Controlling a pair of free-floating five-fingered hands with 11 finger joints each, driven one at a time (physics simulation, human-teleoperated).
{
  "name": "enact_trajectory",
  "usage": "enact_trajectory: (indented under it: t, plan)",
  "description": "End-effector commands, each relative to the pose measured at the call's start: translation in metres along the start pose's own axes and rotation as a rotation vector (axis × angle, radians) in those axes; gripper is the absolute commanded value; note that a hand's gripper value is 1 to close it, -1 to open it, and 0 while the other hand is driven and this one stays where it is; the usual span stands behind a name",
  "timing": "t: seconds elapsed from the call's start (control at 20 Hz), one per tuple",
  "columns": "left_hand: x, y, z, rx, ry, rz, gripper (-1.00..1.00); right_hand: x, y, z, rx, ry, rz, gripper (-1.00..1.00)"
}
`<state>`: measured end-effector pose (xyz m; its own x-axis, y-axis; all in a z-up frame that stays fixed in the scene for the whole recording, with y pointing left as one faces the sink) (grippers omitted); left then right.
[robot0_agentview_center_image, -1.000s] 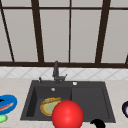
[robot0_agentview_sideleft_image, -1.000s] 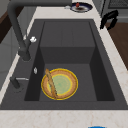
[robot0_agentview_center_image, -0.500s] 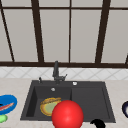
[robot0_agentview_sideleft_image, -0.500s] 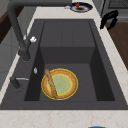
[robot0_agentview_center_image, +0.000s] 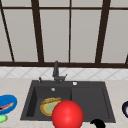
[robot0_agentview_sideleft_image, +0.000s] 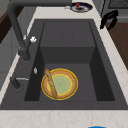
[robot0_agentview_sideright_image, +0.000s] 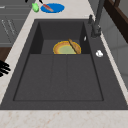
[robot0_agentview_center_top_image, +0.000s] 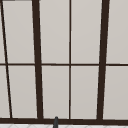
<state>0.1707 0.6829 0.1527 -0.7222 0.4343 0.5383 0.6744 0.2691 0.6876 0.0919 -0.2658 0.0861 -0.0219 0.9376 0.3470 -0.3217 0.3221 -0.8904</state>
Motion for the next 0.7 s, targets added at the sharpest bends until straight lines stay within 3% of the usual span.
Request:
enact_trajectory:
  t: [0.0,0.2,0.4,0.5,0.65]
  plan:
    - [-0.013,-0.025,-0.005,0.019,0.058,-0.003,-1.0,0.0,0.0,0.0,0.0,0.0,0.0,0.0]
    - [-0.036,-0.047,0.003,0.03,0.07,-0.053,-1.0,0.0,0.0,0.0,0.0,0.0,0.0,0.0]
    - [-0.054,-0.065,0.005,0.023,0.075,-0.052,-1.0,0.0,0.0,0.0,0.0,0.0,0.0,0.0]
    - [-0.052,-0.069,0.006,0.016,0.081,-0.067,-1.0,0.0,0.0,0.0,0.0,0.0,0.0,0.0]
    - [-0.048,-0.074,0.007,0.019,0.054,-0.105,-1.0,0.0,0.0,0.0,0.0,0.0,0.0,0.0]
